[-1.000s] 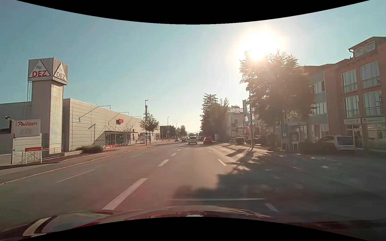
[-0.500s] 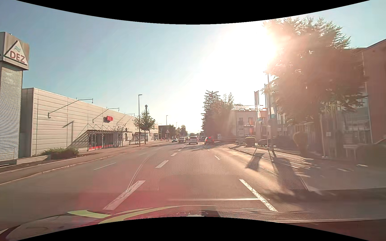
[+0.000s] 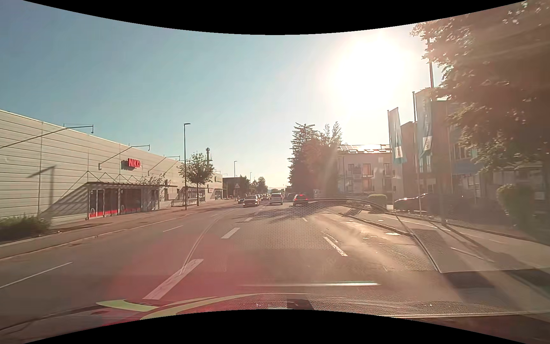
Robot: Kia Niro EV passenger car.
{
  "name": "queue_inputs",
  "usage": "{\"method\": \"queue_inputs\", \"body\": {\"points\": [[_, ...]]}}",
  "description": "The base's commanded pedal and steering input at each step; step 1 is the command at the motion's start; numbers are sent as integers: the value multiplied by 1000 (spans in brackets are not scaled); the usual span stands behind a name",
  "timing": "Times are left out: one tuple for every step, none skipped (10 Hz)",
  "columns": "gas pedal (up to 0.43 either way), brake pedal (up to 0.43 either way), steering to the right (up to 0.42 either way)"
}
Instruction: Follow the waypoints while adhering to traffic rules and regulations
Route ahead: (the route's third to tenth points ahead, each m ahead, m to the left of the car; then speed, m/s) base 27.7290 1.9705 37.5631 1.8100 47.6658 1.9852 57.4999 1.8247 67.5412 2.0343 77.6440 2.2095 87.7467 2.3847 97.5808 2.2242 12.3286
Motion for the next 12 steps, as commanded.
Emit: {"method": "queue_inputs", "body": {"points": [[0, 0, -3], [0, 0, -3], [0, 0, -3], [0, 0, -3], [0, 0, -3], [0, 0, -3], [0, 0, -3], [0, 0, -3], [0, 0, -3], [0, 0, -3], [0, 0, -3], [0, 0, -2]]}}
